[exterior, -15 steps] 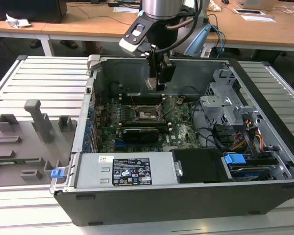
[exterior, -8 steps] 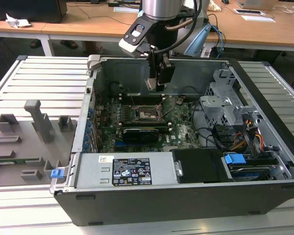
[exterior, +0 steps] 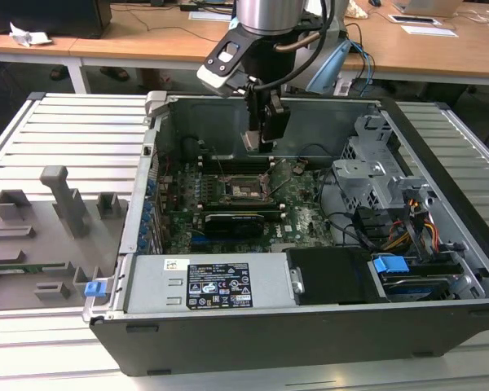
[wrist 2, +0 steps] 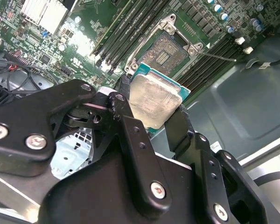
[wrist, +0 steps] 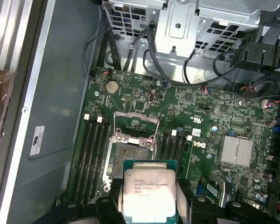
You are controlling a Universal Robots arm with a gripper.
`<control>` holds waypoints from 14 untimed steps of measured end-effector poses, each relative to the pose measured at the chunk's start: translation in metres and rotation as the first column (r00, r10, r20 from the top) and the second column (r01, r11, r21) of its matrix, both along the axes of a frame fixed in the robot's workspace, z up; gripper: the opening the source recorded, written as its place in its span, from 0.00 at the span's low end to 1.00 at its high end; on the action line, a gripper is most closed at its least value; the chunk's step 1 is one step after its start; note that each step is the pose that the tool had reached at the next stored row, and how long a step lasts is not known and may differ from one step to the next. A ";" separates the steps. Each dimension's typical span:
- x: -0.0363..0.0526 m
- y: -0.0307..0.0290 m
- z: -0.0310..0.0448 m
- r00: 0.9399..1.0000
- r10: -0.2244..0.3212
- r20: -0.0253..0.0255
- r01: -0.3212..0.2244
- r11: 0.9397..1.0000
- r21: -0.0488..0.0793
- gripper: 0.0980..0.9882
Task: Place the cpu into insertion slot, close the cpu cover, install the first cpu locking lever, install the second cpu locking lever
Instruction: 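Place the cpu into insertion slot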
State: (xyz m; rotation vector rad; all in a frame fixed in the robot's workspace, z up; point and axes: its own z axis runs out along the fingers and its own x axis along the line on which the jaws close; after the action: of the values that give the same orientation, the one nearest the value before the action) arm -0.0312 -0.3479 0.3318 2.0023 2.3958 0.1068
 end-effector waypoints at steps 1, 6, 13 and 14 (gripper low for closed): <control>0.0000 0.0000 -0.0002 1.000 -0.002 0.000 0.002 1.000 0.000 0.50; 0.0000 0.0000 -0.0012 1.000 -0.011 0.000 0.011 1.000 0.000 0.50; 0.0000 0.0000 -0.0026 1.000 -0.027 -0.001 0.027 1.000 0.000 0.50; 0.0000 0.0000 -0.0027 1.000 -0.029 -0.001 0.029 1.000 0.000 0.50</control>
State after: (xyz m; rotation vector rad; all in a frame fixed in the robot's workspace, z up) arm -0.0311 -0.3479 0.3292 2.0363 2.3665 0.1055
